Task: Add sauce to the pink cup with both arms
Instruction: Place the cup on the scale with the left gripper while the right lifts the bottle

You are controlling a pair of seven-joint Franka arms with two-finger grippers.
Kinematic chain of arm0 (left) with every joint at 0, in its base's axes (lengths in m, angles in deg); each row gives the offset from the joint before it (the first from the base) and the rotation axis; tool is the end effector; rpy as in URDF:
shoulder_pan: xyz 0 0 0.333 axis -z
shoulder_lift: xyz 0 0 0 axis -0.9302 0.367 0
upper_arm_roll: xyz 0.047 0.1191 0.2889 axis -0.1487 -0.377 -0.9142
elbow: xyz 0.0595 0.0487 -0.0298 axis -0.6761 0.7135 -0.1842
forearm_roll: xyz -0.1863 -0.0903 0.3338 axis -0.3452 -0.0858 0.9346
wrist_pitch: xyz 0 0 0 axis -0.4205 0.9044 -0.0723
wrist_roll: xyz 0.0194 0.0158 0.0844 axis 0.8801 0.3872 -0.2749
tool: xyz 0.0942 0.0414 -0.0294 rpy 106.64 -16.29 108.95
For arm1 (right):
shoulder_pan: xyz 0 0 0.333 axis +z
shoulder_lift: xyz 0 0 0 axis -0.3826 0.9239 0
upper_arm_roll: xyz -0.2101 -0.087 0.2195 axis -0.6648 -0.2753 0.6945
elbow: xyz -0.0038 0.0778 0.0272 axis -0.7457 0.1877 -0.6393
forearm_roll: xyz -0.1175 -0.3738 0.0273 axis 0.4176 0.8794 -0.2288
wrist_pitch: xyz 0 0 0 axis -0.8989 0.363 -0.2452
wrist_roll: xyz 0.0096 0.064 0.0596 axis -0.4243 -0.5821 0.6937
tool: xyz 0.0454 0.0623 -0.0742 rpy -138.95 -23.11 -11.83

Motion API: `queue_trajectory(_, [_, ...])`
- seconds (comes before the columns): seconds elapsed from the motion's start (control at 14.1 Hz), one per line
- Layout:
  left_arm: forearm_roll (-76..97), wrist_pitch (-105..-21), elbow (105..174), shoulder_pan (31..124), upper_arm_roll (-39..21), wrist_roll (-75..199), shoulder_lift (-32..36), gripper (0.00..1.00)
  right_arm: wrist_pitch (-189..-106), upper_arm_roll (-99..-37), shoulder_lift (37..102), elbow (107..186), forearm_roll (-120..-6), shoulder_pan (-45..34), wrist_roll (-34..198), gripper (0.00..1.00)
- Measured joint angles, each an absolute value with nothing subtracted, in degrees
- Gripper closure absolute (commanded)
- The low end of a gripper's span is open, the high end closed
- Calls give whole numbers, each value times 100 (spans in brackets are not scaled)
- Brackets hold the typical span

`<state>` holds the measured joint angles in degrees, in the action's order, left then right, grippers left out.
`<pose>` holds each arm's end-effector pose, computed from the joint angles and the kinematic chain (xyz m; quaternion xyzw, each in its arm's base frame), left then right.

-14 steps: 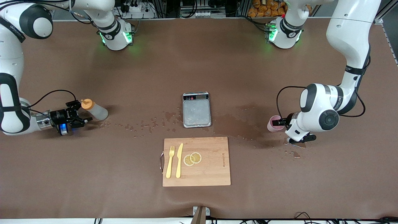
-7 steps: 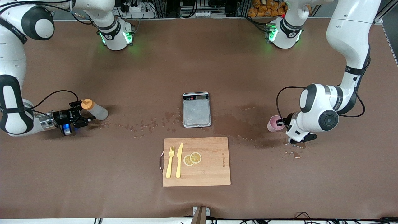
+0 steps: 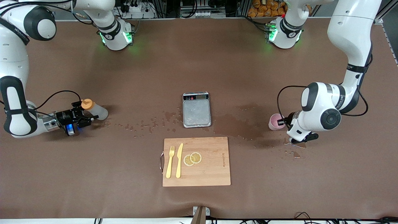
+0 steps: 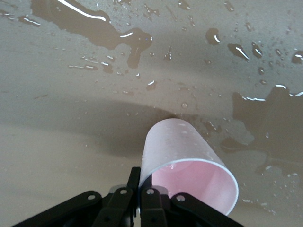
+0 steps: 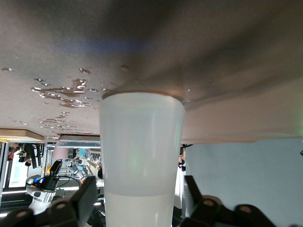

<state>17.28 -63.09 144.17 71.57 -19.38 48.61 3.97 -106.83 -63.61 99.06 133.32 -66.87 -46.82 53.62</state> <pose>0.6051 -0.1127 0.2510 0.9851 0.0948 -0.1434 0.0098 0.5600 -0.1724 0.1139 -0.6850 0.4198 0.4941 0.3323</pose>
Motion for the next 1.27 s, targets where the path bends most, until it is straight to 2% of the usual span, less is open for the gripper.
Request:
queue_trajectory(0.14, [1728, -6030, 14390, 7200, -1884, 4837, 209, 100, -10668, -6362, 9906, 13332, -6688, -4683, 5363, 74])
queue_trajectory(0.21, [1728, -5911, 14387, 7235, -1836, 4809, 111, 100, -10667, -6363, 9906, 13332, -6688, -4684, 5363, 75])
queue_trajectory(0.57, [1728, -5734, 14387, 7321, -1117, 3875, -107, 100, -10663, -6366, 9908, 13332, -6721, -4685, 5384, 74])
queue_trajectory(0.85, [1728, -5730, 14285, 7405, -343, 2678, -110, 100, -10540, -6360, 9909, 13321, -6907, -4652, 5322, 66])
queue_trajectory(1.27, [1715, -5730, 13642, 8292, -168, 1200, 241, 100, -10467, -6305, 9826, 13094, -7050, -4404, 4497, 66])
